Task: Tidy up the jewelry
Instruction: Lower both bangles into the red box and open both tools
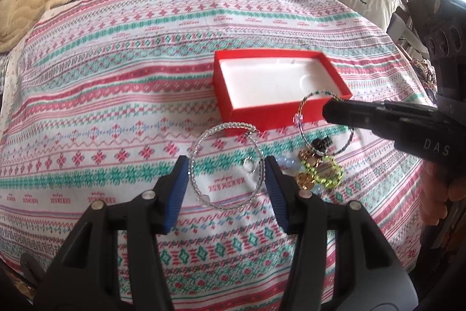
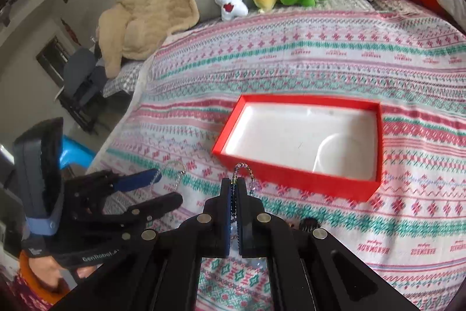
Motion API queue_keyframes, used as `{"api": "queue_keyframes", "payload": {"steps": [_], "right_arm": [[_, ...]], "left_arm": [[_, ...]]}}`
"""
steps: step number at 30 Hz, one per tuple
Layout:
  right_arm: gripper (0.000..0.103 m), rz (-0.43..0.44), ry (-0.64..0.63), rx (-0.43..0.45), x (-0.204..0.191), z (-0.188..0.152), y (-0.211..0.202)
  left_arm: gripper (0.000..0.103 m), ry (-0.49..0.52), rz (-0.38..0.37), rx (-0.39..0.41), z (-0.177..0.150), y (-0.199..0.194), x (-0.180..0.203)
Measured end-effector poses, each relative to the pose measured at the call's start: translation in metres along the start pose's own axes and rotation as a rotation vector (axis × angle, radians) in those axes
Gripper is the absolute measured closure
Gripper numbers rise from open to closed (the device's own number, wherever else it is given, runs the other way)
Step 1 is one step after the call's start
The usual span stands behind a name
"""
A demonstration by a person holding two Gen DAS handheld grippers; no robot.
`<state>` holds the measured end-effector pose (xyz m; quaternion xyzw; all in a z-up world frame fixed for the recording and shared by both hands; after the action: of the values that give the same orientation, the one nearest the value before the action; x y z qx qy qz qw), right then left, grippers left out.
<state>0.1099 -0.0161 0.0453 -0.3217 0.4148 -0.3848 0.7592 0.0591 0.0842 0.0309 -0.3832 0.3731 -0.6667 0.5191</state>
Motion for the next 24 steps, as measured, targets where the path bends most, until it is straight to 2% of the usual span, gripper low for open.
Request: {"api": "queue_keyframes", "payload": {"steps": [7, 17, 20, 24], "right_arm": [[0.100, -0.030, 0.034, 0.057, 0.019, 0.024, -0.013], [0.100, -0.066, 0.101, 0.065, 0.053, 0.038, -0.010], [0.100, -0.076, 0.107, 0.069, 0.056, 0.040, -0.010], [0.100, -0.094, 0.099, 0.061, 0.057, 0.041, -0.006]], "left_arm": [[0.049, 0.027, -0.019, 0.049, 0.025, 0.006, 0.018], [0.049, 0.051, -0.034, 0.084, 0.059, 0.038, 0.040], [0.048, 0.044, -0.036, 0.083, 0.064, 0.048, 0.042], [0.040, 0.023, -0.027, 0.071, 0.066, 0.058, 0.042]]}}
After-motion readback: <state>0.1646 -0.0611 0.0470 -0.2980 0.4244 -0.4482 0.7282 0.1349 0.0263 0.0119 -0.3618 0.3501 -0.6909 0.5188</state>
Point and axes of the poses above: each gripper's, at about its wrist camera, not at the fingertips, and y roughly the way its jaws point, x to its right, z to its top, the point moved 3 cm from there along y, roughly the way its jaws point, and after that the axes turned 8 degrees about -x, right-handed, at the moved point
